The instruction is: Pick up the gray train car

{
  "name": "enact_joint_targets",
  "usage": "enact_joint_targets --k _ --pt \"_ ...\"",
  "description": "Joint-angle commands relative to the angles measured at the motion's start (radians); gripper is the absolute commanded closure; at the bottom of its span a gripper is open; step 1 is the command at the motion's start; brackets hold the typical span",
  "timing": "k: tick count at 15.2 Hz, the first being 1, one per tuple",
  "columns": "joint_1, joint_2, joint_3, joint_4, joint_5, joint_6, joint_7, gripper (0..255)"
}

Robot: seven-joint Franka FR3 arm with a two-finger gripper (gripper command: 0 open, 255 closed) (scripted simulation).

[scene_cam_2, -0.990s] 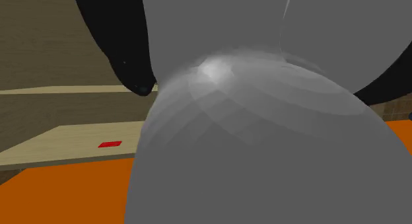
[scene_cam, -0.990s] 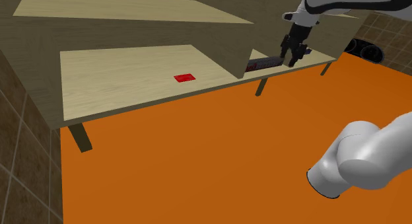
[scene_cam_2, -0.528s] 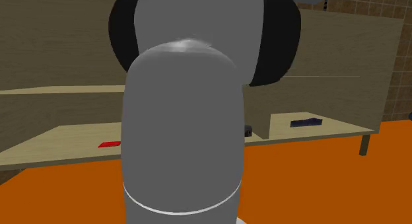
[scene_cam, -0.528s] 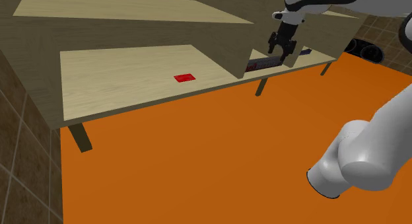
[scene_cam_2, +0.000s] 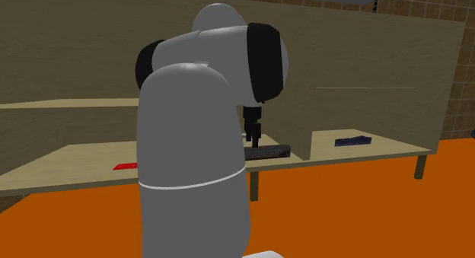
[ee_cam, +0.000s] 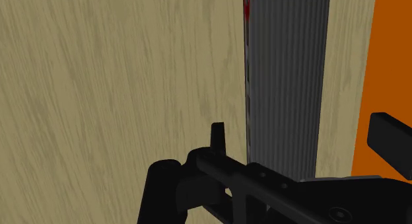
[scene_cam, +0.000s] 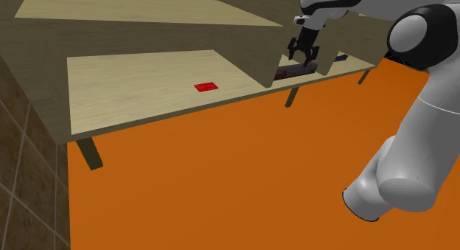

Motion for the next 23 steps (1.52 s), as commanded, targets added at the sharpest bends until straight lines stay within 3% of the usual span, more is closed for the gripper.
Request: enact_joint_targets --k 1,5,6,15,23 --pt "0.000 0.005 0.001 -0.020 0.004 0.024 -0.006 0" --pt "0.001 0.007 0.003 -0.053 0.006 0.058 -0.007 0" --pt "0.001 0.006 0.003 -0.052 0.006 0.057 -0.007 255" --pt "0.001 0.007 0.003 -0.053 0.007 0.058 -0.008 255" --pt "-0.006 0.007 -0.001 0.055 0.004 -0.049 -0.004 255"
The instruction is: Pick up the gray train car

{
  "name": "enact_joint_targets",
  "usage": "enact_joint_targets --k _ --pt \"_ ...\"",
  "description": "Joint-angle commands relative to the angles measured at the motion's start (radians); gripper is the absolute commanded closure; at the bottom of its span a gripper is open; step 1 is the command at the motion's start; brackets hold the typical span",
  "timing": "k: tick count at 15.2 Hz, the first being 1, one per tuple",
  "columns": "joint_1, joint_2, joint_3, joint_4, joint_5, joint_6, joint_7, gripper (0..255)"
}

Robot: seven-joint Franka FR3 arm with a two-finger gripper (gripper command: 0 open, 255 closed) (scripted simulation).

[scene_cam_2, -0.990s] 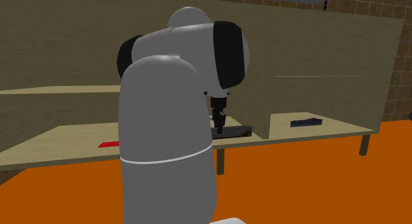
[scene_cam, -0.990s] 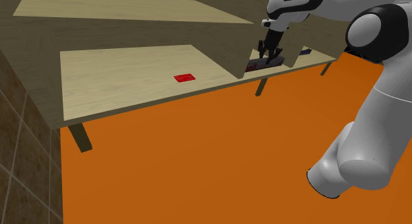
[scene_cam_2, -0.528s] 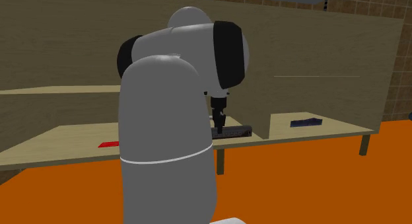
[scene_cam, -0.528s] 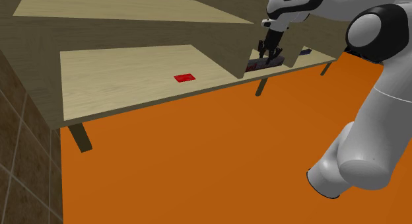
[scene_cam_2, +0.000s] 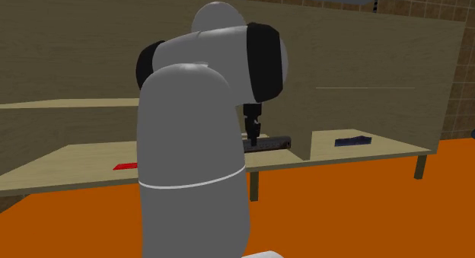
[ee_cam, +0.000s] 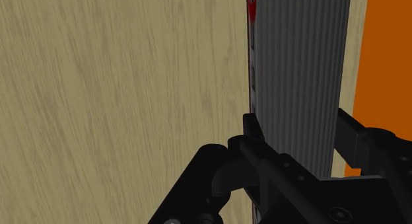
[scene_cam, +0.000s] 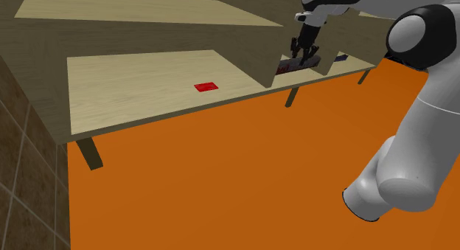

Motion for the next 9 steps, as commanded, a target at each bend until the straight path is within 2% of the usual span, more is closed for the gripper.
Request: enact_joint_targets --k 1,7,9 --pt "-0.003 0.003 -0.001 0.032 0.002 -0.029 0.000 255" --pt "-0.016 0.019 -0.004 0.130 0.011 -0.115 -0.004 255" --pt "-0.016 0.019 -0.004 0.132 0.012 -0.117 -0.004 255"
